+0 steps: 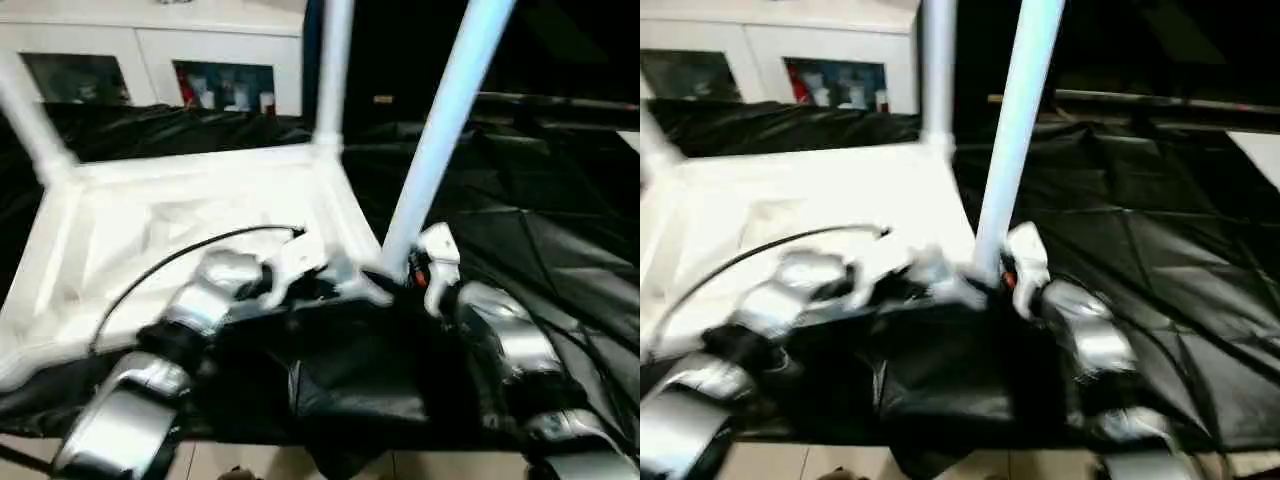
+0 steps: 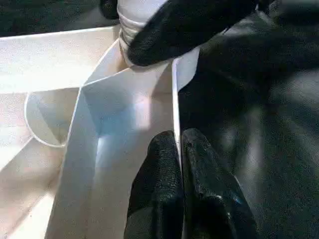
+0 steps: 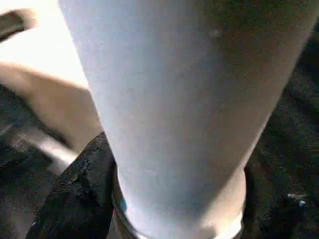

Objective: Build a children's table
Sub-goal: Rotate leg to tighten

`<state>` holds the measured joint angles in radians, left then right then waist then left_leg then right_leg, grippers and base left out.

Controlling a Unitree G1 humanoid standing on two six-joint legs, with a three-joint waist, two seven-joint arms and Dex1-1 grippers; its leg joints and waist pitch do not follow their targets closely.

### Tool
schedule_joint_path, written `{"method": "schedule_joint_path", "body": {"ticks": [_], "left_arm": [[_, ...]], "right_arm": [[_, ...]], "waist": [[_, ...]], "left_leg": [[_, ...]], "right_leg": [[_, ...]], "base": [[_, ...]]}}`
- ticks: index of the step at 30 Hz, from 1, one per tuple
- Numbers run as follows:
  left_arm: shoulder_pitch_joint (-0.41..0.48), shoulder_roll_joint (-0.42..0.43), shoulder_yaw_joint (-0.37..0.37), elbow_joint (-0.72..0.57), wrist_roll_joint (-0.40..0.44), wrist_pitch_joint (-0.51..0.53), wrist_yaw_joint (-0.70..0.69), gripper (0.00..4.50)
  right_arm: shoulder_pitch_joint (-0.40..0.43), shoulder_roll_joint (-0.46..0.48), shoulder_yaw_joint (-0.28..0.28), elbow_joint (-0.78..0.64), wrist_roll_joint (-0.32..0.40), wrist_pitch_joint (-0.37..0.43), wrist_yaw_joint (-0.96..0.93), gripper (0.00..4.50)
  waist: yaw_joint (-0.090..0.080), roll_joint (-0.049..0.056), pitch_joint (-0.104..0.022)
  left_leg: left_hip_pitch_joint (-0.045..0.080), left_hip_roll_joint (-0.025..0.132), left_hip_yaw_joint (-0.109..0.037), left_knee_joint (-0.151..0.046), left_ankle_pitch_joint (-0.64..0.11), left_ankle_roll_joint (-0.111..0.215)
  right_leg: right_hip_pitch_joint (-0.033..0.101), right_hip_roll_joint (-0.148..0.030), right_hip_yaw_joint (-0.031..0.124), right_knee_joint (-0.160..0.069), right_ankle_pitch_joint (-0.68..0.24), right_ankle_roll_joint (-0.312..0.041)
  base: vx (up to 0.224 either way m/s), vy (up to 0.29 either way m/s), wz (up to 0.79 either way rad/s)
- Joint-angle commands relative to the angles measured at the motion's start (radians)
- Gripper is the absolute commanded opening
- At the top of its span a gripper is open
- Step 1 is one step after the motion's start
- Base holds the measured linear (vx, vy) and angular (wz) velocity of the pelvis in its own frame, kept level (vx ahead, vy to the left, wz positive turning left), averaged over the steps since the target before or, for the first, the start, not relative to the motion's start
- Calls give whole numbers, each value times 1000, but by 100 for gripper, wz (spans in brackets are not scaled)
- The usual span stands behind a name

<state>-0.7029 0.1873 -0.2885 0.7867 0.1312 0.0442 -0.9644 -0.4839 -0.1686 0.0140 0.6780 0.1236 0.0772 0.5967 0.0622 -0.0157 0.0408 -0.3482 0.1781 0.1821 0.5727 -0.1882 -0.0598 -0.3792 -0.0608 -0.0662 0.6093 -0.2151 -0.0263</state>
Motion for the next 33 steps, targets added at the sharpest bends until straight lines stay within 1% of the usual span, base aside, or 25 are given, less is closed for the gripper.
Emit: {"method": "schedule_joint_path", "body": {"ticks": [1,2,3,4,5,6,7,8,9,11,13,14,16,17,18,19,21,22,24,25,26,27,28,31,33], "left_arm": [[-19,-44,18,49,4,22,129,0],[-38,-79,18,78,14,29,182,0],[-38,-81,18,79,14,30,184,0],[-52,-122,18,100,12,36,212,0],[-55,-139,15,105,10,33,213,0],[-60,-152,13,113,10,29,215,0],[-61,-157,12,115,8,24,209,0],[-61,-157,12,115,8,24,208,0],[-61,-159,11,116,7,18,202,0],[-56,-146,12,112,4,7,186,0],[-54,-141,12,111,1,3,177,0],[-45,-128,15,100,-6,-8,153,0],[-40,-119,17,95,-10,-17,136,0],[-28,-104,17,80,-16,-27,107,0],[-6,-74,16,50,-28,-40,55,0],[5,-61,15,35,-34,-45,30,0],[37,-17,8,-12,-50,-58,-51,0],[37,-17,8,-12,-50,-58,-51,0],[59,15,2,-48,-63,-62,-111,0],[80,40,2,-83,-81,-58,-163,0],[87,47,3,-96,-88,-55,-179,0],[95,58,2,-110,-90,-49,-196,0],[103,71,-2,-123,-92,-47,-217,0],[125,106,-14,-159,-104,-28,-272,0],[133,118,-15,-175,-111,-20,-289,0]], "right_arm": [[13,41,7,91,-18,53,-115,278],[-7,81,-13,128,-11,47,-205,278],[-8,84,-14,129,-11,47,-208,278],[-29,127,-27,148,-6,54,-272,278],[-42,144,-19,161,-17,48,-289,278],[-53,156,-8,171,-34,39,-303,278],[-58,162,0,171,-42,22,-293,278],[-58,163,1,171,-43,21,-292,278],[-58,166,8,163,-50,-5,-271,313],[-53,157,5,146,-44,-25,-244,347],[-50,151,8,142,-45,-34,-231,354],[-47,130,24,139,-60,-65,-202,383],[-46,116,37,142,-73,-91,-185,396],[-41,97,38,133,-66,-104,-140,396],[-25,58,46,98,-46,-108,-39,396],[-17,41,51,80,-37,-109,10,396],[14,-18,73,16,-17,-103,152,396],[14,-18,73,16,-17,-103,152,396],[34,-60,89,-26,-2,-90,248,396],[50,-97,110,-55,1,-91,322,396],[55,-109,117,-61,0,-94,343,396],[60,-122,125,-70,1,-92,371,396],[65,-133,133,-78,0,-95,392,396],[74,-152,139,-97,0,-93,428,396],[80,-158,140,-112,4,-86,443,396]], "waist": [[-2,-6,-39],[-4,-2,-41],[-6,-3,-41],[-6,-2,-42],[-4,3,-43],[-5,-2,-45],[-4,-1,-45],[-4,-2,-45],[-2,-3,-45],[-1,-4,-44],[-1,-4,-44],[-1,-6,-44],[-1,-6,-47],[-1,-9,-46],[-1,-11,-47],[1,-14,-49],[2,-15,-48],[2,-14,-49],[1,-16,-46],[2,-19,-45],[2,-17,-45],[3,-15,-44],[1,-16,-43],[1,-13,-43],[1,-14,-42]], "left_leg": [[9,60,-28,-73,-246,10],[7,58,-27,-72,-242,12],[9,59,-25,-71,-240,10],[6,58,-24,-70,-234,16],[7,58,-25,-70,-226,15],[4,55,-23,-68,-211,20],[1,55,-24,-68,-199,30],[0,55,-23,-67,-199,34],[-1,54,-22,-65,-196,46],[-1,55,-22,-67,-196,53],[-1,56,-23,-68,-204,54],[-2,57,-24,-67,-201,56],[-3,57,-22,-66,-184,61],[-5,57,-22,-65,-180,71],[-5,57,-21,-64,-172,75],[-10,56,-21,-61,-153,92],[-12,56,-18,-58,-134,122],[-10,58,-19,-59,-131,124],[-10,57,-17,-58,-138,123],[-9,59,-18,-61,-142,117],[-10,60,-18,-60,-144,116],[-6,64,-18,-61,-151,112],[-8,63,-17,-62,-153,109],[-5,65,-18,-64,-161,96],[-4,65,-18,-65,-167,91]], "right_leg": [[27,-97,57,-102,-377,-150],[28,-97,58,-101,-362,-153],[25,-97,60,-102,-337,-161],[28,-97,61,-100,-309,-167],[28,-98,61,-98,-293,-172],[32,-95,60,-95,-255,-178],[35,-97,60,-94,-236,-181],[35,-98,59,-94,-236,-180],[37,-99,59,-96,-247,-176],[36,-99,58,-97,-262,-172],[35,-99,58,-98,-279,-168],[36,-98,57,-98,-278,-168],[37,-98,59,-93,-236,-176],[38,-99,58,-91,-220,-184],[39,-98,58,-90,-211,-186],[47,-99,57,-85,-174,-193],[46,-97,57,-83,-131,-202],[46,-97,56,-81,-126,-204],[45,-95,55,-84,-147,-203],[46,-95,54,-84,-167,-201],[45,-96,54,-84,-175,-200],[41,-95,55,-84,-182,-201],[41,-94,54,-84,-186,-203],[39,-94,55,-83,-190,-206],[38,-93,55,-83,-192,-208]], "base": [[0,0,0],[0,0,0],[0,0,0],[0,0,0],[0,0,0],[0,0,0],[0,0,0],[0,0,0],[0,0,0],[0,0,0],[0,0,0],[0,0,0],[0,0,0],[0,0,0],[0,0,0],[0,0,0],[0,0,0],[0,0,0],[0,0,0],[0,0,0],[0,0,0],[0,0,0],[0,0,0],[0,0,0],[0,0,0]]}}
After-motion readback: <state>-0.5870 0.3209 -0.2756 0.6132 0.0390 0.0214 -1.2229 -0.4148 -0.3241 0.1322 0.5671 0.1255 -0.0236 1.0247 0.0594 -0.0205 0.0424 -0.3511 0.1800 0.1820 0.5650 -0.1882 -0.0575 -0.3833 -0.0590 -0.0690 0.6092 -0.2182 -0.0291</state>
